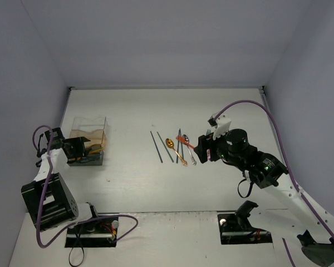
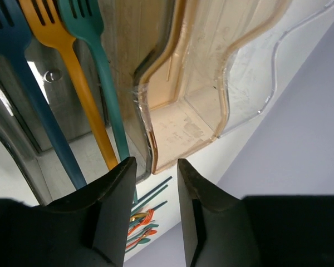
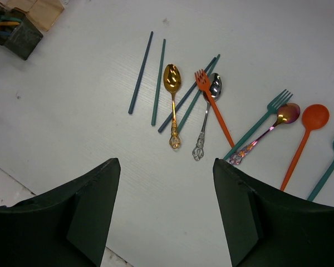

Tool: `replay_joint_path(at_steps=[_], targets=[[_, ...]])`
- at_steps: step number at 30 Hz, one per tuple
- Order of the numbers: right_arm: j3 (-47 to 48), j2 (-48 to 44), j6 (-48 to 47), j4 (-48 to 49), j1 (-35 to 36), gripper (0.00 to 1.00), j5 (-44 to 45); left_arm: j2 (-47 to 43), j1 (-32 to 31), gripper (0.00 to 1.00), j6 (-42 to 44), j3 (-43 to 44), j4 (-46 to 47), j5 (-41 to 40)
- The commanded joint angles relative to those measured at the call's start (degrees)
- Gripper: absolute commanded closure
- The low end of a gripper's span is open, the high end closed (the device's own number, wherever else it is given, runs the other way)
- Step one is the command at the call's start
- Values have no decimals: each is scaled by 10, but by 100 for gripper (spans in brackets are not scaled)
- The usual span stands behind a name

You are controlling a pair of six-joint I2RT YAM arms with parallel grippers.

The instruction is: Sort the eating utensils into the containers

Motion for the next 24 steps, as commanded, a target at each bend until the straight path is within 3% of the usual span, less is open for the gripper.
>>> replay_joint_path(at_steps=[1, 7, 11, 18, 24], targets=[[3, -2, -4, 20, -4, 35, 17, -54, 3, 60, 20, 31, -20, -8], [10, 19, 22, 12, -15, 35, 83, -128, 3, 50, 67, 67, -91, -14], [20, 57, 62, -8, -56, 35, 115, -179, -12, 46, 164, 93, -118, -26], [13, 173, 144, -5, -137, 38, 80, -253, -111, 46, 352, 108, -156, -93], [22, 267, 185, 25, -174, 45, 52, -300, -205, 45, 445, 151, -202, -125]])
